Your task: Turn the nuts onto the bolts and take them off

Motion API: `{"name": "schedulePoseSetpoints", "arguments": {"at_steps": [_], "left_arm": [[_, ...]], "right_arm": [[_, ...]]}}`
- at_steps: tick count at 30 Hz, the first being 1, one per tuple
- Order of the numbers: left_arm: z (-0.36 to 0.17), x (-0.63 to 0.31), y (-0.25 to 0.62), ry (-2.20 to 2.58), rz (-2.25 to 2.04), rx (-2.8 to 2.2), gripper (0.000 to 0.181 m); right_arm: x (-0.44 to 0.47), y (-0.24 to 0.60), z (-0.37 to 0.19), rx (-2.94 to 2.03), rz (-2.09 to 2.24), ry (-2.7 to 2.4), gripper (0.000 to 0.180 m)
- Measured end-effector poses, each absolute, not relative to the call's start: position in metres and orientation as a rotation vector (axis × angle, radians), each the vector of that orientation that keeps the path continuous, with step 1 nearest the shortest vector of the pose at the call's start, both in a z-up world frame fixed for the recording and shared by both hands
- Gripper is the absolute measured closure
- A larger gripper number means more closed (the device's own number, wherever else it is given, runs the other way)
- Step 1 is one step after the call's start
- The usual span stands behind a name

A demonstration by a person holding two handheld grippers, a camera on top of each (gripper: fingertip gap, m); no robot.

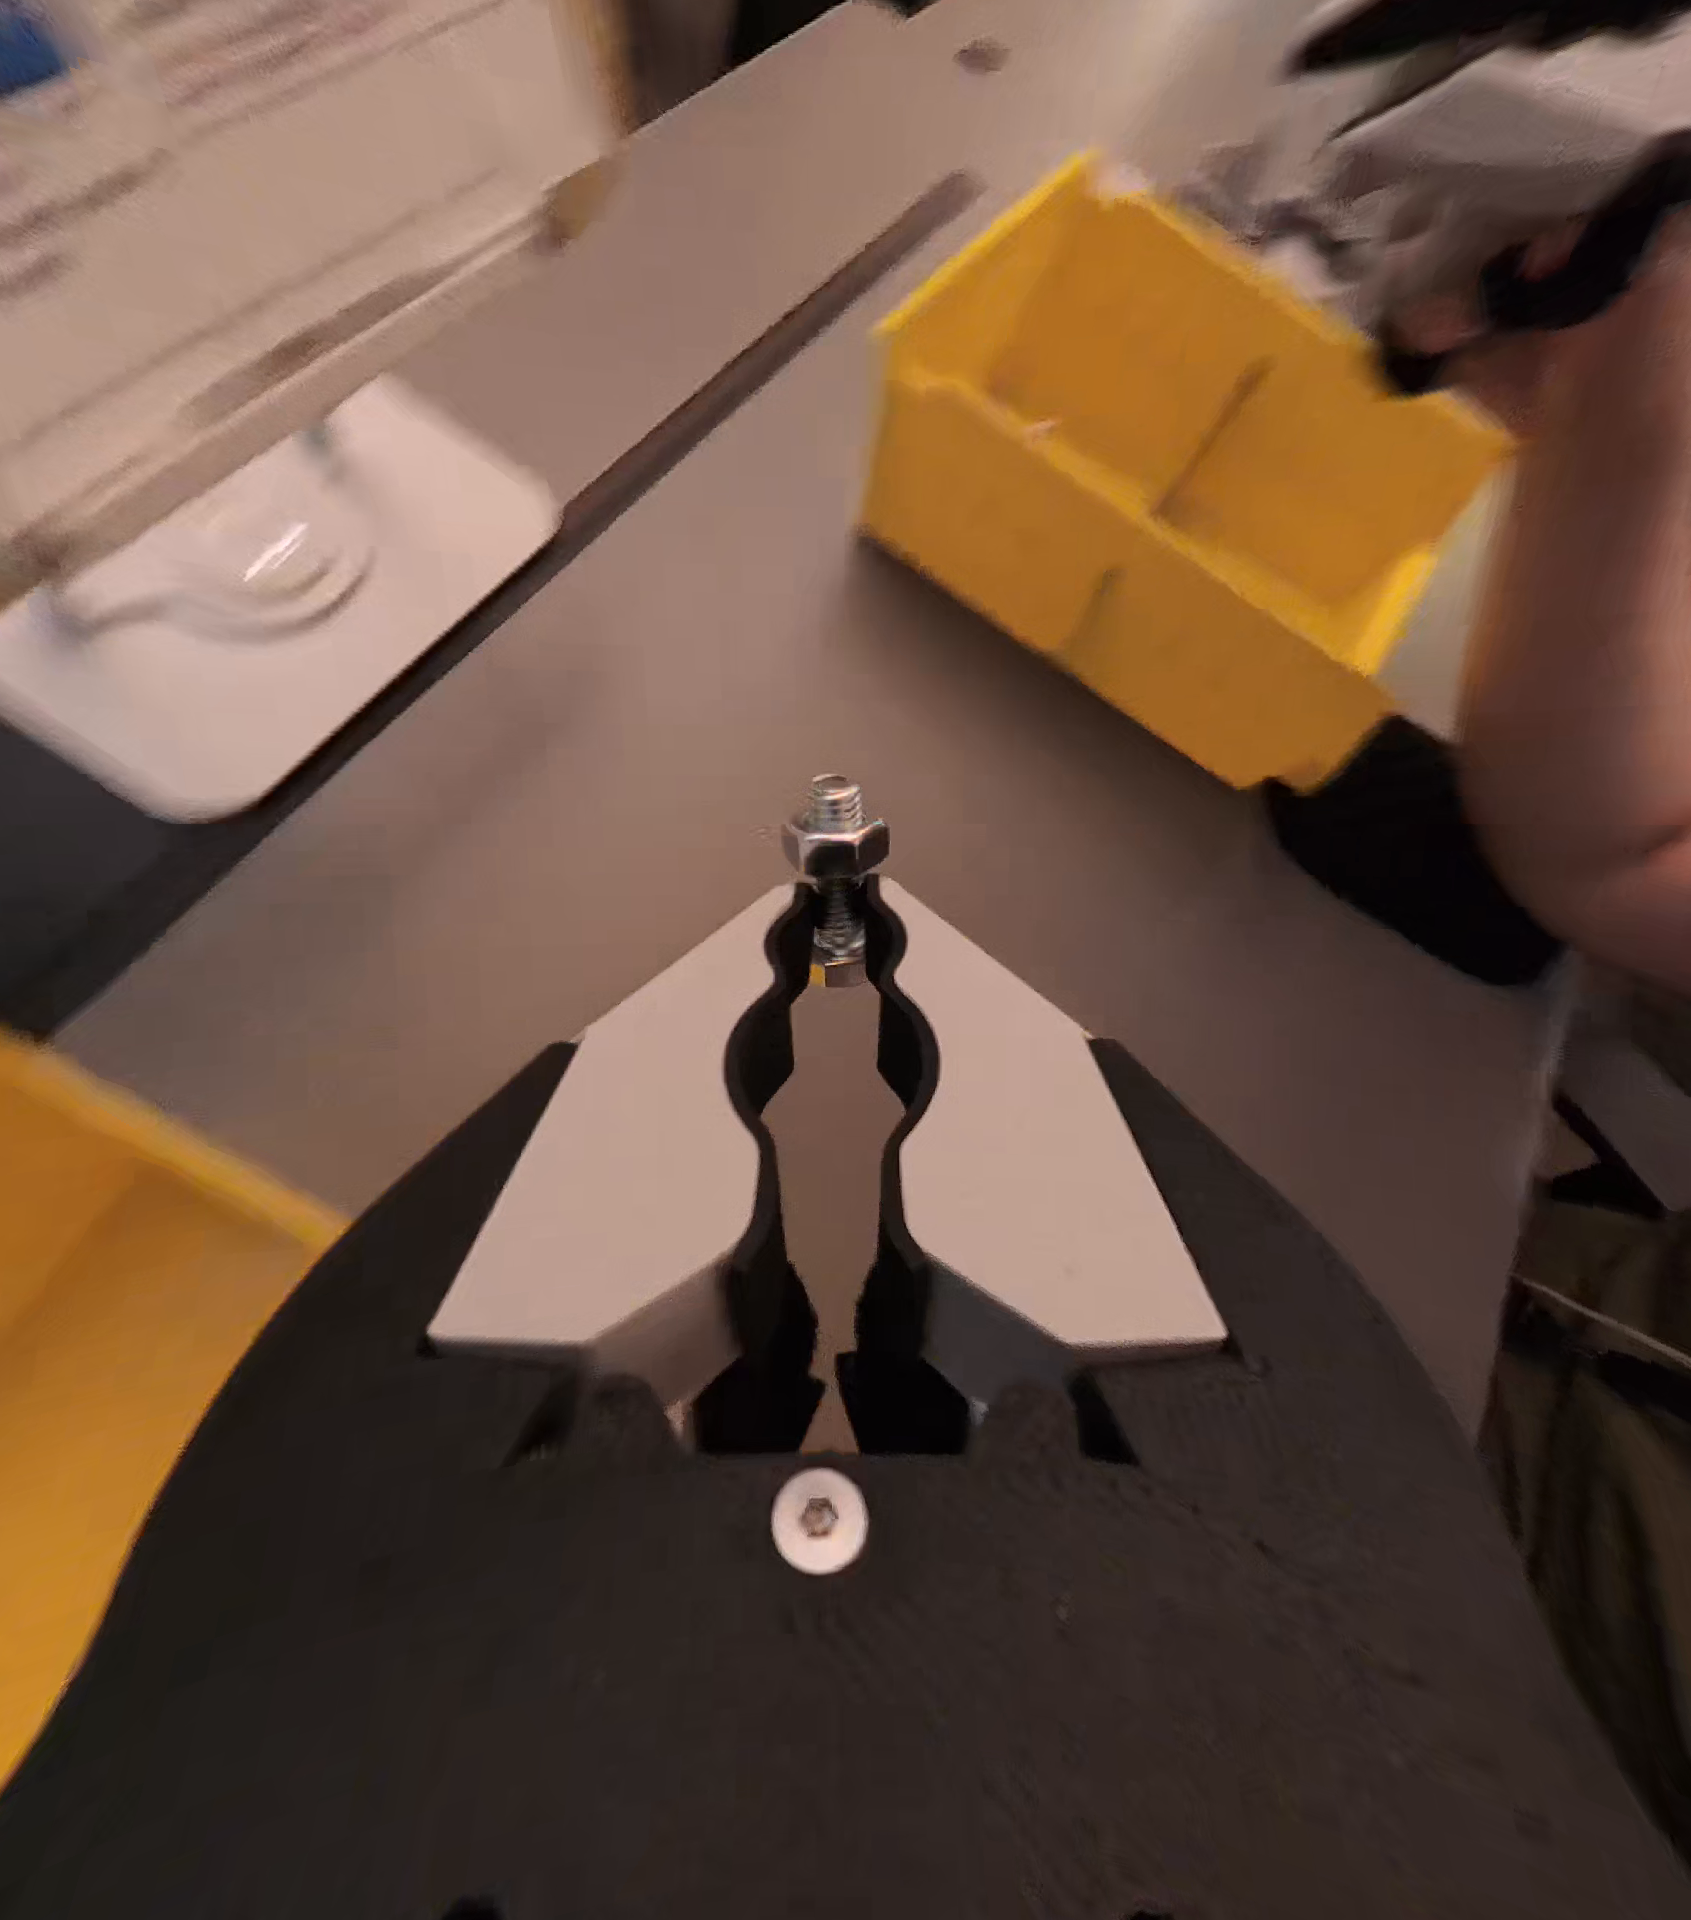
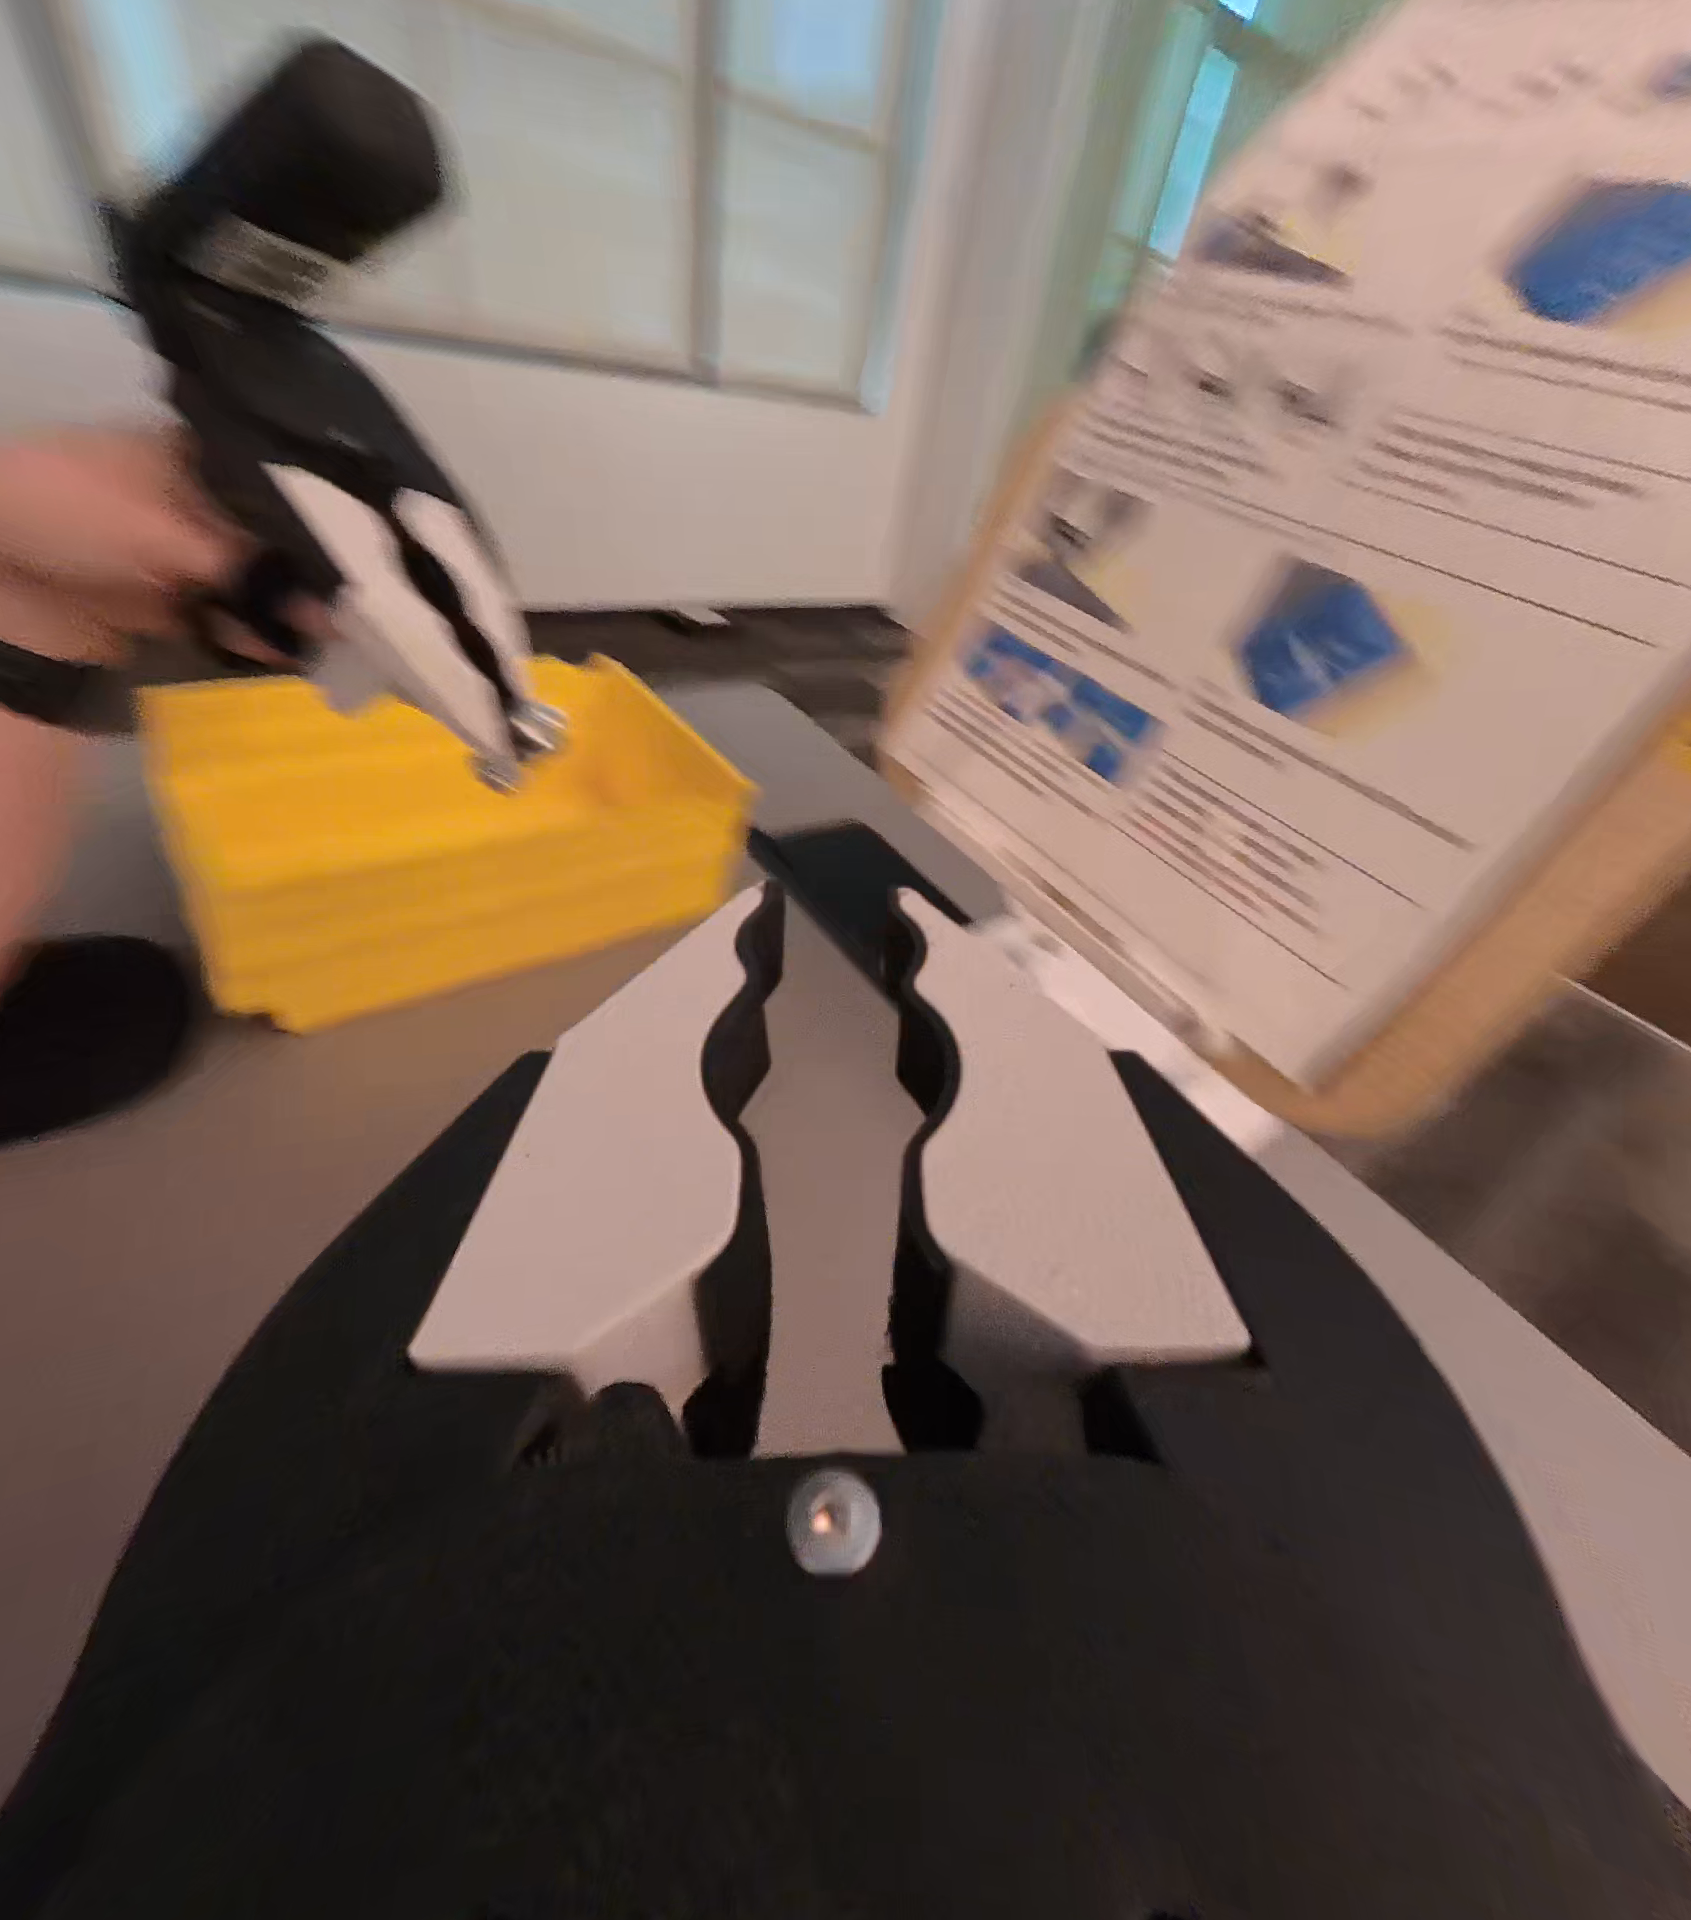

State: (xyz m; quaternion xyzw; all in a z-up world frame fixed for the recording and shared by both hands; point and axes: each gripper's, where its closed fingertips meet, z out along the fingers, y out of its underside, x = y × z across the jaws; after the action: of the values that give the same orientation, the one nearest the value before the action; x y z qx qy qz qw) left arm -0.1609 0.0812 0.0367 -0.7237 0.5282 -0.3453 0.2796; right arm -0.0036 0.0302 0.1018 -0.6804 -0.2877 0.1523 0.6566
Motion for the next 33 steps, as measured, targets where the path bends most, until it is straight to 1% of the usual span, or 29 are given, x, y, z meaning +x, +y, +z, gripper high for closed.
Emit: {"name": "schedulePoseSetpoints", "arguments": {"at_steps": [4, 10, 12, 15, 16, 21, 24, 26, 30, 33], "left_arm": [[0.073, -0.123, 0.013, 1.608, -1.198, -1.637, 0.173], [0.083, -0.109, -0.028, 1.727, -1.191, -1.5, 0.173], [0.085, -0.108, -0.033, 1.739, -1.189, -1.475, 0.173], [0.083, -0.107, -0.036, 1.756, -1.173, -1.468, 0.173], [0.083, -0.107, -0.036, 1.76, -1.175, -1.463, 0.173], [0.089, -0.105, -0.042, 1.749, -1.282, -1.435, 0.173], [0.091, -0.105, -0.046, 1.754, -1.366, -1.415, 0.172], [0.092, -0.102, -0.044, 1.743, -1.386, -1.397, 0.166], [0.092, -0.095, -0.045, 1.736, -1.42, -1.344, 0.165], [0.091, -0.089, -0.048, 1.732, -1.45, -1.336, 0.171]], "right_arm": [[-0.069, 0.002, 0.113, -1.445, 0.748, -0.745, 0.162], [-0.105, -0.02, 0.113, -1.385, 1.061, -0.823, 0.161], [-0.11, -0.02, 0.109, -1.394, 1.083, -0.834, 0.161], [-0.114, -0.024, 0.107, -1.393, 1.13, -0.852, 0.169], [-0.114, -0.024, 0.107, -1.394, 1.143, -0.852, 0.169], [-0.111, -0.029, 0.114, -1.366, 1.182, -0.847, 0.172], [-0.112, -0.031, 0.115, -1.37, 1.166, -0.857, 0.173], [-0.111, -0.031, 0.118, -1.363, 1.169, -0.84, 0.172], [-0.107, -0.029, 0.123, -1.355, 1.209, -0.794, 0.173], [-0.105, -0.027, 0.121, -1.365, 1.204, -0.795, 0.173]]}}
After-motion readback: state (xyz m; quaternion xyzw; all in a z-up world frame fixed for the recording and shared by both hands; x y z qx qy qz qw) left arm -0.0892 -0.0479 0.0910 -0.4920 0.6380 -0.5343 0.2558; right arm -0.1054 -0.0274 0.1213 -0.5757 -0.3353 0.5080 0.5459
